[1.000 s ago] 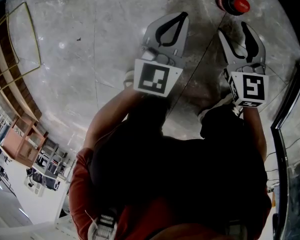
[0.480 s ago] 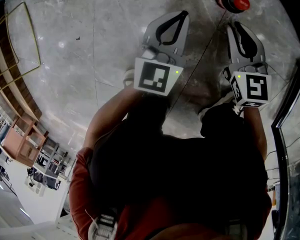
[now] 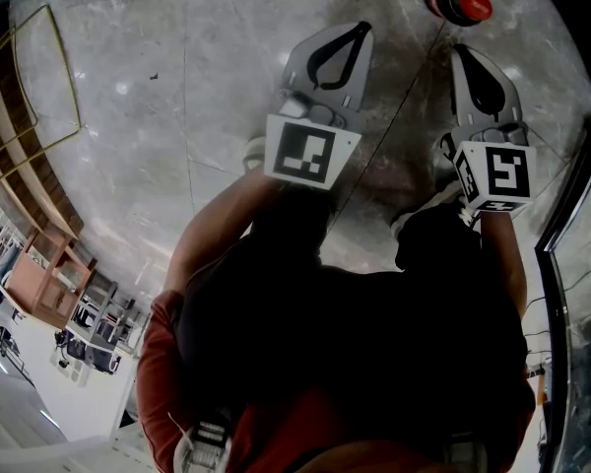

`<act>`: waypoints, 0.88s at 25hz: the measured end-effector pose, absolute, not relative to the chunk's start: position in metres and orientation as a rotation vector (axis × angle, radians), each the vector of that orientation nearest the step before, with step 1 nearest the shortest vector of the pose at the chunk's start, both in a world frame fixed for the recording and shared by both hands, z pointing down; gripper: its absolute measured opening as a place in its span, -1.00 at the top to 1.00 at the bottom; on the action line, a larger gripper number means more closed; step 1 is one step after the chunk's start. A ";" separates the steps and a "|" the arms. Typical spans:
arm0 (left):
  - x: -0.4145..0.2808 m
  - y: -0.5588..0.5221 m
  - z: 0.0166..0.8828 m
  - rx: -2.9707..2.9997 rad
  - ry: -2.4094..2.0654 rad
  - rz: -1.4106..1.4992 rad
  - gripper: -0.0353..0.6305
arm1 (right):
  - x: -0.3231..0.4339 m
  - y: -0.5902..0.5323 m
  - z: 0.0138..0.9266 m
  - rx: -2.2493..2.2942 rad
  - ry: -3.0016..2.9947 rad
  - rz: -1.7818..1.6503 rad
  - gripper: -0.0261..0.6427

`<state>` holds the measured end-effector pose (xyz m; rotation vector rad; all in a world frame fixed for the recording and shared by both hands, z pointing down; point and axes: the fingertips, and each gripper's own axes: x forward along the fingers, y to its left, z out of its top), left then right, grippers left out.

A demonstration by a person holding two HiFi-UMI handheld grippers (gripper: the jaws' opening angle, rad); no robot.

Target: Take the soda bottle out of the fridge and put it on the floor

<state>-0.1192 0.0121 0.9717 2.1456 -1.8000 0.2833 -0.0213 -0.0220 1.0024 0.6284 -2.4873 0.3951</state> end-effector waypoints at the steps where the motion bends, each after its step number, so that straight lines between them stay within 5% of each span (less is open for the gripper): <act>1: -0.119 0.012 0.973 2.145 -1.801 0.283 0.89 | -0.021 -0.022 1.004 0.628 -2.486 0.395 0.92; 14: -0.111 0.009 0.961 2.339 -1.693 0.379 0.89 | -0.018 -0.034 0.999 0.660 -2.457 0.371 0.92; 22: -0.117 0.005 0.879 2.398 -1.571 0.490 0.89 | 0.000 -0.042 0.913 0.681 -2.398 0.330 0.92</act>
